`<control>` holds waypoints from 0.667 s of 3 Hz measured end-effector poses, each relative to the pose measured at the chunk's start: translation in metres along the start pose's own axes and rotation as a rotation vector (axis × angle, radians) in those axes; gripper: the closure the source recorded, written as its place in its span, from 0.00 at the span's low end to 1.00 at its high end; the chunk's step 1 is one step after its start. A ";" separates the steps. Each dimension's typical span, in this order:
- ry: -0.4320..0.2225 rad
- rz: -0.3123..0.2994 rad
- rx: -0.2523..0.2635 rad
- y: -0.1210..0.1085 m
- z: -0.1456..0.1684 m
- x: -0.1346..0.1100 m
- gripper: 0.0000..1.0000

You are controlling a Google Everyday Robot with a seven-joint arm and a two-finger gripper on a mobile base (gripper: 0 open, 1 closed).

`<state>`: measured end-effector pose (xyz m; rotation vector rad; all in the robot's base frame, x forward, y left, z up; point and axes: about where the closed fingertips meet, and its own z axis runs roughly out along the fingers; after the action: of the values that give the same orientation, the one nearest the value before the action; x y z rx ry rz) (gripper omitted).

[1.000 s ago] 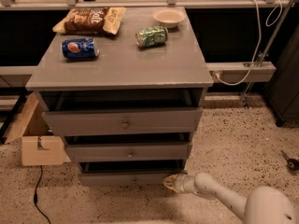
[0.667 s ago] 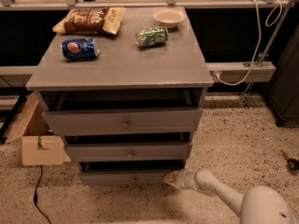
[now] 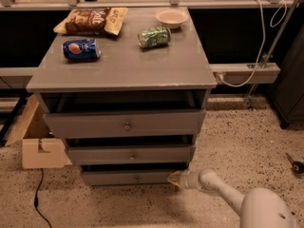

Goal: Close bottom drawer

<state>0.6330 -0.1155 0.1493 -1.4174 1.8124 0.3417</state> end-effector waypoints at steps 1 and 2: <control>-0.001 0.006 0.002 -0.003 0.000 0.001 1.00; -0.003 0.015 0.011 -0.008 -0.003 0.003 1.00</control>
Offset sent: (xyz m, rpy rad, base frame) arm 0.0354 -0.0417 0.0146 0.0328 -0.0059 -0.0902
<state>0.6383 -0.1220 0.1514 -1.3955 1.8205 0.3409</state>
